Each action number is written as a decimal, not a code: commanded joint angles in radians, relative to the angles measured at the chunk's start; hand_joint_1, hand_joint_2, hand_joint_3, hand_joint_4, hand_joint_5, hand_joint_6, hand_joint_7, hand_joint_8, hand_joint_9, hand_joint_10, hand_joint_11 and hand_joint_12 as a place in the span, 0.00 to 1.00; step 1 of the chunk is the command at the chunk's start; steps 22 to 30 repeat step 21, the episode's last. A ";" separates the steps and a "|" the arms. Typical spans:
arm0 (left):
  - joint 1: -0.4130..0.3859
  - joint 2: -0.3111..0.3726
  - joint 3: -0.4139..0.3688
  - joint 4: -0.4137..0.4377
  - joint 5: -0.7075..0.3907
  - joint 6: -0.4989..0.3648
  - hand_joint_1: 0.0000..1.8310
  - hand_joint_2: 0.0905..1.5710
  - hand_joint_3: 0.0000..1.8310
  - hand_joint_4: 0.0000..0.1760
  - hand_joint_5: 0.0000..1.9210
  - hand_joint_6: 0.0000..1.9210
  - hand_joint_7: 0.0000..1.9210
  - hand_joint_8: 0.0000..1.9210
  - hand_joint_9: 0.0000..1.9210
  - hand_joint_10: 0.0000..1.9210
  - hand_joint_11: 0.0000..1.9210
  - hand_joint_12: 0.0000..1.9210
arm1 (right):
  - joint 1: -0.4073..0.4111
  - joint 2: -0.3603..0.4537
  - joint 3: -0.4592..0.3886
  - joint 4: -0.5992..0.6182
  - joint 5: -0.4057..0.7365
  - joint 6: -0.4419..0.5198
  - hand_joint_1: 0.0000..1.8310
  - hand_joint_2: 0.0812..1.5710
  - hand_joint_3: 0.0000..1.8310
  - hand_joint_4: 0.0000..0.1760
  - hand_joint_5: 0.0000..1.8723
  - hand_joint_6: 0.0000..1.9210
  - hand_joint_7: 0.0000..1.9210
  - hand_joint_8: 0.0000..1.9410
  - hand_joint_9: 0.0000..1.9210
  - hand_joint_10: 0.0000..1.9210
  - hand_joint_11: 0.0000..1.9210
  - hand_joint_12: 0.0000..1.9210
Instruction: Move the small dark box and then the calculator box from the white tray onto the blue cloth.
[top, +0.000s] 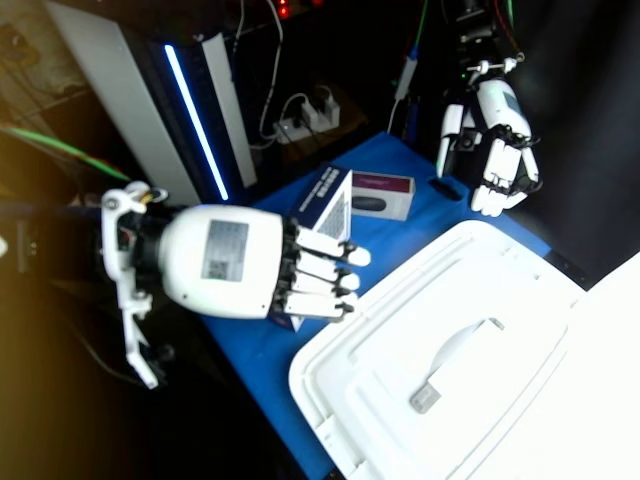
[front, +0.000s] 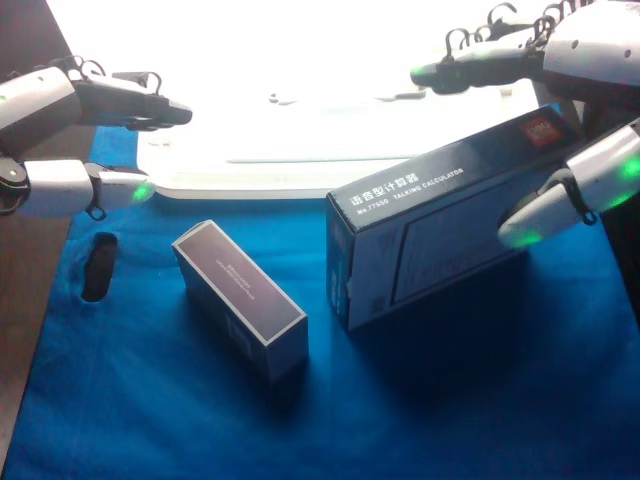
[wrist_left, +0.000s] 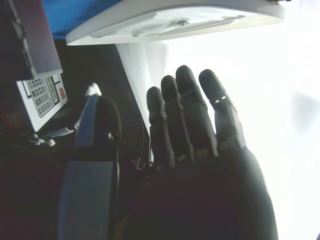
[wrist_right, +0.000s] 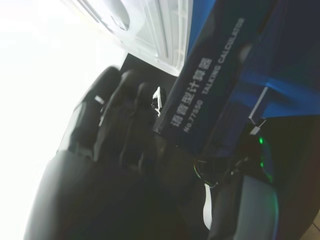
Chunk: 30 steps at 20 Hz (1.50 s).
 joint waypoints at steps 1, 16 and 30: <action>-0.006 0.000 -0.001 -0.035 -0.114 -0.005 0.49 0.77 0.00 0.00 0.27 0.00 0.28 0.00 0.29 0.00 0.00 0.69 | 0.018 0.004 0.001 0.047 0.096 0.005 0.36 0.38 0.00 0.14 0.00 0.00 0.05 0.00 0.05 0.00 0.00 0.31; -0.072 0.029 0.010 -0.058 -0.189 -0.005 0.28 0.68 0.00 0.00 0.00 0.00 0.10 0.00 0.10 0.00 0.00 0.22 | 0.142 0.016 0.057 0.289 0.232 -0.117 0.34 0.36 0.00 0.50 0.00 0.00 0.00 0.00 0.00 0.00 0.00 0.51; -0.122 0.026 0.013 -0.036 -0.177 -0.004 0.26 0.65 0.00 0.24 0.00 0.00 0.09 0.00 0.09 0.00 0.00 0.30 | 0.143 0.018 0.082 0.298 0.223 -0.141 0.36 0.34 0.00 0.83 0.00 0.00 0.00 0.00 0.00 0.00 0.00 0.25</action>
